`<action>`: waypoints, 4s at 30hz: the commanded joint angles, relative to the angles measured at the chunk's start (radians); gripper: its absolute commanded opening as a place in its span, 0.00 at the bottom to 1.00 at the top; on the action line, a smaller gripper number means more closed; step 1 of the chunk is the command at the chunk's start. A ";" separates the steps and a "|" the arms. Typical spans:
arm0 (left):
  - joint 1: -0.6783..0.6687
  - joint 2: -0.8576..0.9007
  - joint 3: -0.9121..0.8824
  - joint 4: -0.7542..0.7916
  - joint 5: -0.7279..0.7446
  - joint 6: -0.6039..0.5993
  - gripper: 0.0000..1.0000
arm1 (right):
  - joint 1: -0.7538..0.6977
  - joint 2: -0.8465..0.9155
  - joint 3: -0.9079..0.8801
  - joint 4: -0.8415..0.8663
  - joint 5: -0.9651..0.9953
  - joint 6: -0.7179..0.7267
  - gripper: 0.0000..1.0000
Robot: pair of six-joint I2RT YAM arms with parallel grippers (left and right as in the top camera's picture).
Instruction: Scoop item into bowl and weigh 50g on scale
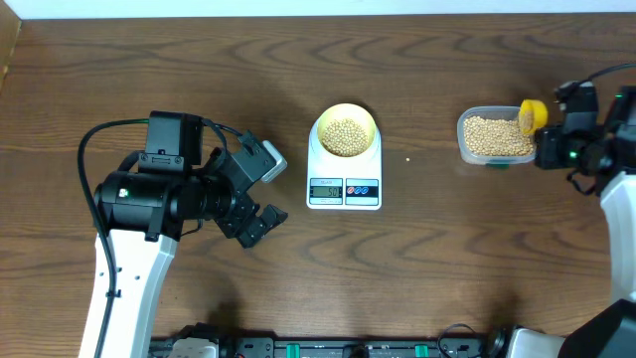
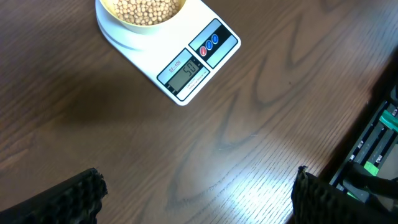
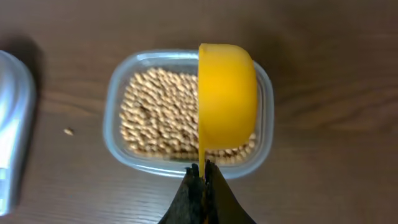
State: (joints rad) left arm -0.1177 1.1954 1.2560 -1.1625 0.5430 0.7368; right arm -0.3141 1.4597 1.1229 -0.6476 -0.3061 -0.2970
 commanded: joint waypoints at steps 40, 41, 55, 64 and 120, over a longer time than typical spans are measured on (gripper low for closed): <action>0.005 0.002 0.002 -0.002 -0.006 -0.001 0.98 | 0.137 -0.262 -0.668 -0.059 -0.663 0.259 0.01; 0.005 0.002 0.002 -0.002 -0.006 -0.001 0.98 | 0.125 -0.262 -0.692 -0.027 -0.688 0.260 0.01; 0.005 0.002 0.002 -0.002 -0.006 -0.001 0.98 | 0.016 -0.262 -0.789 0.064 -0.739 0.293 0.99; 0.005 0.002 0.002 -0.002 -0.006 -0.001 0.98 | 0.017 -0.262 -0.789 0.042 -0.739 0.293 0.99; 0.005 0.002 0.002 -0.002 -0.006 -0.001 0.98 | 0.085 -0.684 -0.789 0.008 -0.422 0.282 0.99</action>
State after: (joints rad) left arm -0.1177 1.1954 1.2556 -1.1625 0.5430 0.7368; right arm -0.2512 0.8188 0.3382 -0.6388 -0.7452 -0.0105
